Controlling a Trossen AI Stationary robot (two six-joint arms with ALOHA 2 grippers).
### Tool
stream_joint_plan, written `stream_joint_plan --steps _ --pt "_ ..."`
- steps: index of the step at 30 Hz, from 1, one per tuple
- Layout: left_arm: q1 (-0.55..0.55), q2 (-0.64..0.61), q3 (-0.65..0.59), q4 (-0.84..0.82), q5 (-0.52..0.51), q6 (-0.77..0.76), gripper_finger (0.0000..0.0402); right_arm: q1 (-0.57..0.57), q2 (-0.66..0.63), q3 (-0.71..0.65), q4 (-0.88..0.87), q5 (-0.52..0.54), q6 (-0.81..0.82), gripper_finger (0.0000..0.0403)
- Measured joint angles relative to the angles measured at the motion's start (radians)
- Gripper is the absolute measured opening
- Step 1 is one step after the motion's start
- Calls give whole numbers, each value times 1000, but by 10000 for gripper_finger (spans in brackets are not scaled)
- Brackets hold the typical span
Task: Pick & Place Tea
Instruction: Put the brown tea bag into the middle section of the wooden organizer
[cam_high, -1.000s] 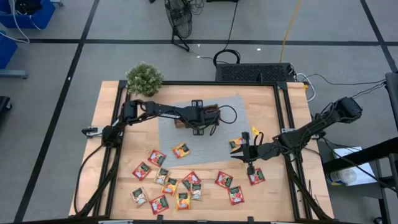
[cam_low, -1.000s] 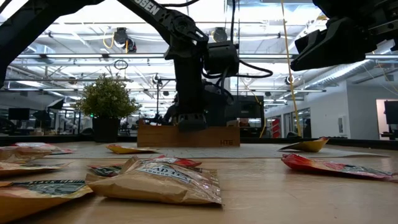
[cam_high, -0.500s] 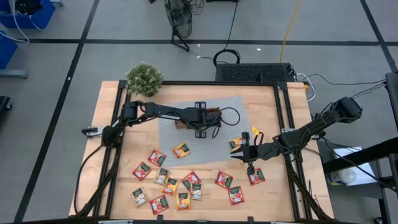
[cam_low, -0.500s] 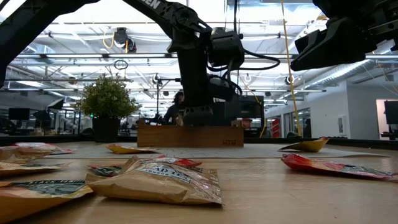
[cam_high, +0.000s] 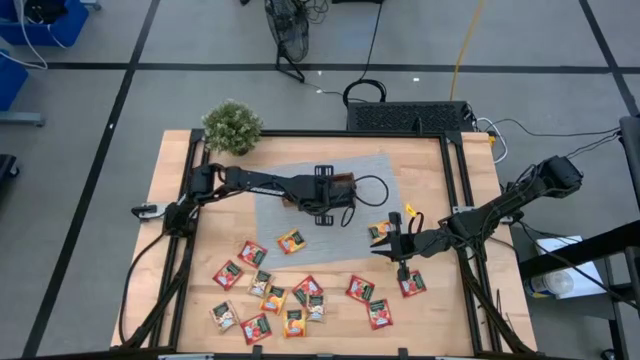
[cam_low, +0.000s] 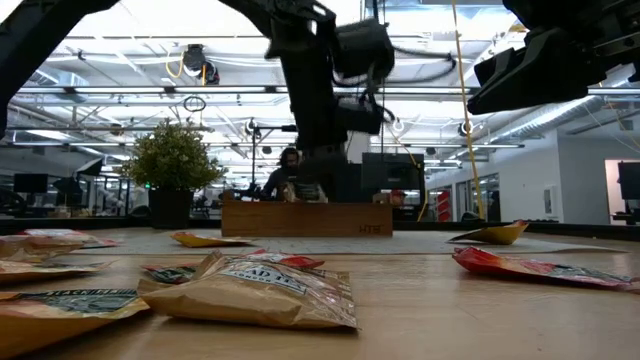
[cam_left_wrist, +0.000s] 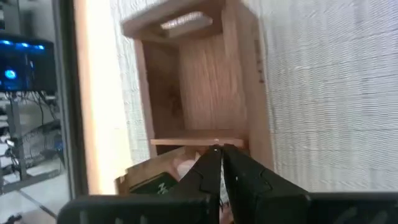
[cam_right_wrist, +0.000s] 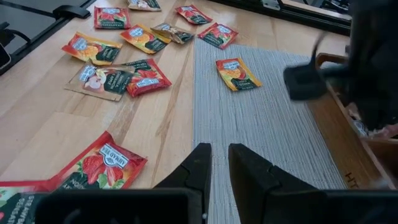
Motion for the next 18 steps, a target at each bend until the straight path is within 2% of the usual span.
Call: stream_joint_plan --steps 10,18 --pt "-104 -171 1 -49 8 -39 26 0 0 0 -8 0 16 43" --pt "-242 -310 1 -250 103 -159 26 1 0 0 -31 -3 49 43"
